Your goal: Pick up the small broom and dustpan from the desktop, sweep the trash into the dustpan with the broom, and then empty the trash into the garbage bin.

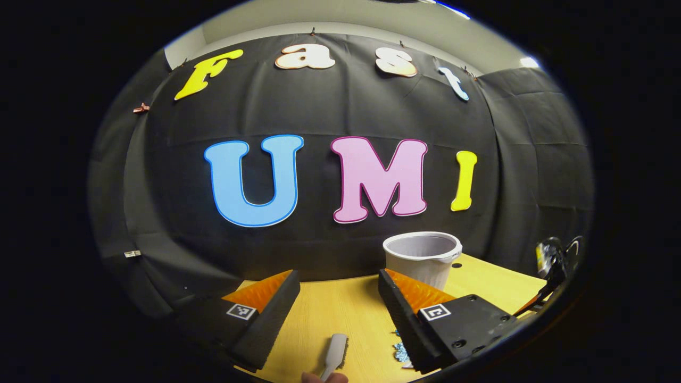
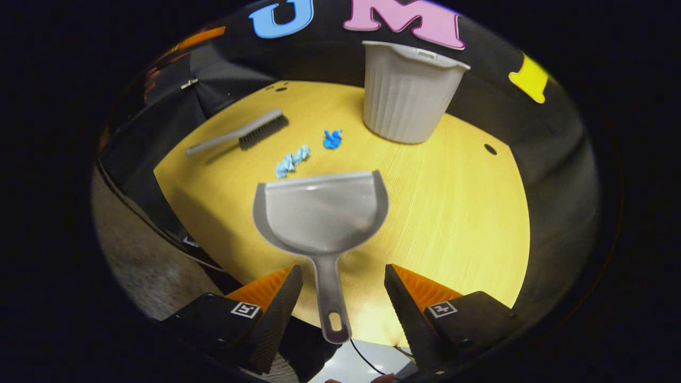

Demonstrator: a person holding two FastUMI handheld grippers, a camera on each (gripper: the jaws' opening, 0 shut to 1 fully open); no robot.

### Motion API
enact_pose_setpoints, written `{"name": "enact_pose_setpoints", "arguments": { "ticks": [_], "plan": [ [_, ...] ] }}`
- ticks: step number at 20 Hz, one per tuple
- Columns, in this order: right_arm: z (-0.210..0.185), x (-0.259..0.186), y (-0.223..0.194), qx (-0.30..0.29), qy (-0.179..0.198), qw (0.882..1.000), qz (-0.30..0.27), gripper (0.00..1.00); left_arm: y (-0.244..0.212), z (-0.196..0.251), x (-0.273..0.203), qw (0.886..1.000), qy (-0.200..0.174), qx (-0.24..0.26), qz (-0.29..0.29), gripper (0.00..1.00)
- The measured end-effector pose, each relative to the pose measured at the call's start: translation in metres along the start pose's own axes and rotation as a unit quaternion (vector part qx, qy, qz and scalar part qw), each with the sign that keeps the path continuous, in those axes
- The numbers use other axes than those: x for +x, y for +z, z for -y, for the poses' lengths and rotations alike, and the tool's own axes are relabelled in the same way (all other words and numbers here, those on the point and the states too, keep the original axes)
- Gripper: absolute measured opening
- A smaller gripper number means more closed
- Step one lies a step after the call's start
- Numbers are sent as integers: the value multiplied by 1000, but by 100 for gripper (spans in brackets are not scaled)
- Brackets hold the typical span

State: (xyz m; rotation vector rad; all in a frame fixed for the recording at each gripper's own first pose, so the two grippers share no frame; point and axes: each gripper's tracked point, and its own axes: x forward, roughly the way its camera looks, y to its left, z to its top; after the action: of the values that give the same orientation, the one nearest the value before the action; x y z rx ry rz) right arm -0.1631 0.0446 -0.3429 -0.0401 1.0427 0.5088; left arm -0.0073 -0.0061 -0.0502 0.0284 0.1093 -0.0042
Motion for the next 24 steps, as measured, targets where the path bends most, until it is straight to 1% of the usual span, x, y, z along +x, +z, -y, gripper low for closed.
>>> {"name": "enact_pose_setpoints", "arguments": {
  "ticks": [2, 6, 9, 11, 12, 13, 14, 15, 16, 17, 19, 20, 21, 23, 24],
  "plan": [
    [-3, 15, -7, -6, 0, 1000, -27, 97, -3, -2, -3, 1000, 1, 2, -4, 96],
    [-11, 43, -17, -17, 12, 997, -68, 95, -13, -8, -5, 1000, 8, 5, -16, 96],
    [-16, 56, -19, -26, 17, 996, -88, 94, -22, -13, -8, 1000, 15, 2, -25, 96],
    [-21, 66, -17, -19, 26, 995, -95, 92, -29, -15, -9, 999, 20, -3, -34, 96],
    [-22, 68, -16, -15, 29, 995, -98, 82, -30, -16, -10, 999, 21, -3, -35, 96],
    [-20, 73, -11, -11, 27, 996, -89, 83, -30, -17, -9, 999, 23, -2, -34, 96],
    [-20, 71, -11, -8, 26, 995, -91, 79, -31, -18, -10, 999, 26, 0, -33, 96],
    [-18, 68, -10, -8, 26, 996, -88, 77, -32, -19, -10, 999, 27, 1, -35, 96],
    [-15, 68, -9, -8, 25, 996, -85, 60, -36, -19, -9, 999, 28, 1, -40, 96],
    [-14, 70, -11, -4, 25, 996, -88, 48, -41, -20, -8, 999, 29, 0, -45, 96],
    [-15, 71, -9, -3, 22, 996, -85, 42, -52, -20, -7, 998, 31, -5, -58, 96],
    [-14, 71, -9, -7, 23, 996, -83, 48, -60, -20, -6, 997, 31, -9, -68, 96],
    [-16, 71, -10, -4, 26, 996, -87, 42, -73, -20, -4, 996, 30, -15, -82, 96],
    [-18, 69, -7, -12, 24, 997, -78, 38, -93, -22, 0, 994, 31, -18, -106, 96],
    [-20, 63, -7, -22, 25, 996, -79, 38, -125, -21, 3, 989, 21, -21, -147, 97]
  ]
}}
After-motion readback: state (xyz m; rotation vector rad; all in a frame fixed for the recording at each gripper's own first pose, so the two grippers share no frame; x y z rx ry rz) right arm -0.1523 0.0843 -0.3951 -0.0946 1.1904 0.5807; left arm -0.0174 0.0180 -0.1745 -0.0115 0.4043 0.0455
